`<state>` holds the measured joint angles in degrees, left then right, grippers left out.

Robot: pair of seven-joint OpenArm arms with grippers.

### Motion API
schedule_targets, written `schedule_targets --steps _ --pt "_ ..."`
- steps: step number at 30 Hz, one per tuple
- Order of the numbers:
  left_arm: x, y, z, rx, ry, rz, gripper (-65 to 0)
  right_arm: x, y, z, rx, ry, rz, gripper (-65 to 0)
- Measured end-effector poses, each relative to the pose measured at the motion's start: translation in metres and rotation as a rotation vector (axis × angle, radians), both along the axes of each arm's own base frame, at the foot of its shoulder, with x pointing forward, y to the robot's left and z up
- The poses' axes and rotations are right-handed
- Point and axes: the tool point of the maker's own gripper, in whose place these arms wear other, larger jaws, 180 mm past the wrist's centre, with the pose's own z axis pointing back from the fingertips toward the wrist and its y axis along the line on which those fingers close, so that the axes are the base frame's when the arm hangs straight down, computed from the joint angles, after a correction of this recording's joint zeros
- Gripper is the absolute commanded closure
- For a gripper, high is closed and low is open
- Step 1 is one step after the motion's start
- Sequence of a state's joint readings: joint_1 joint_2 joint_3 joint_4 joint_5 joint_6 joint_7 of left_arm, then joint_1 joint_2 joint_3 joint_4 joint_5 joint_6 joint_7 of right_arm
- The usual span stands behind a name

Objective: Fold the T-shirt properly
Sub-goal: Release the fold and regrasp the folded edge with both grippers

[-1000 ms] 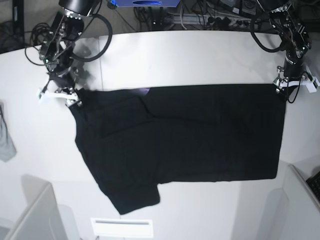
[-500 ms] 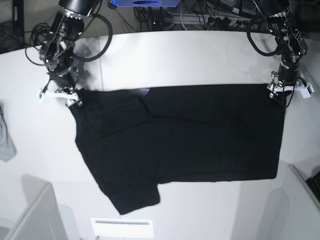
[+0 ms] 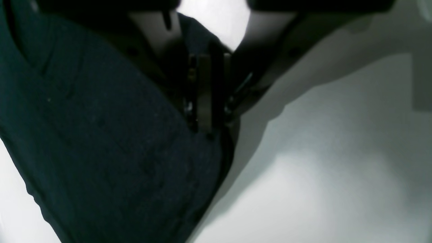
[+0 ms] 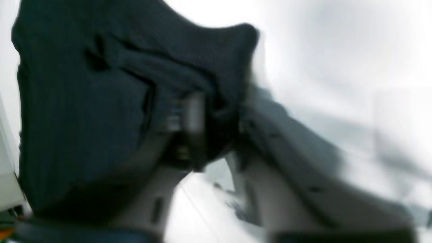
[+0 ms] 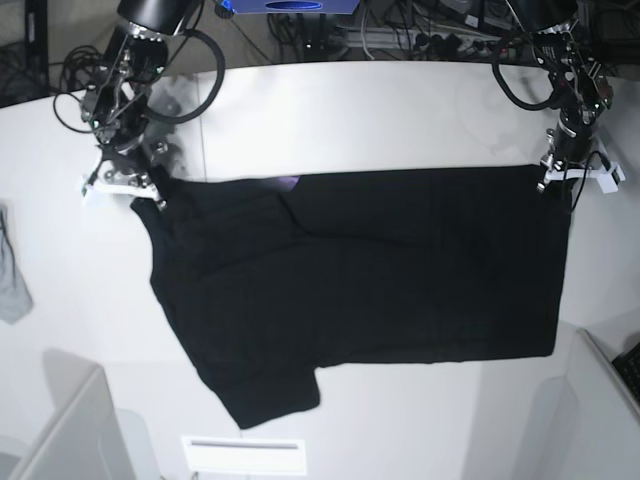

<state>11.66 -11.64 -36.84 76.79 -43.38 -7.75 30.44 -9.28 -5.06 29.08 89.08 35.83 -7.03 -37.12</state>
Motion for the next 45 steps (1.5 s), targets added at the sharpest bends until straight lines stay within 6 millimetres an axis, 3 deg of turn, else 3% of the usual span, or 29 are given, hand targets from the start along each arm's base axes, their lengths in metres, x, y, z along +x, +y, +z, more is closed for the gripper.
schedule_targets --steps 8,13,18,25,39,45 --pt "-0.008 0.001 -0.001 -0.008 0.045 -0.039 0.0 -0.012 0.002 0.003 -0.018 -0.003 0.054 0.0" --pt "-0.015 -0.004 0.004 -0.005 0.097 -0.084 0.0 -0.029 -0.005 0.018 -0.075 -0.006 0.067 0.0" --pt "-0.033 -0.007 0.008 0.029 0.135 -0.117 0.0 -0.029 -0.008 0.039 -0.110 -0.056 0.070 0.0" --pt "-0.058 -0.011 0.008 0.049 0.174 -0.143 0.0 -0.050 -0.009 0.044 -0.134 -0.034 0.080 0.0" --pt "-0.097 -0.015 0.014 0.097 0.249 -0.190 0.0 -0.115 -0.010 0.020 -0.138 0.112 0.089 0.0" --pt "-0.108 -0.015 0.011 0.094 0.272 -0.190 0.0 -0.125 -0.010 0.017 -0.138 0.134 0.090 0.0"
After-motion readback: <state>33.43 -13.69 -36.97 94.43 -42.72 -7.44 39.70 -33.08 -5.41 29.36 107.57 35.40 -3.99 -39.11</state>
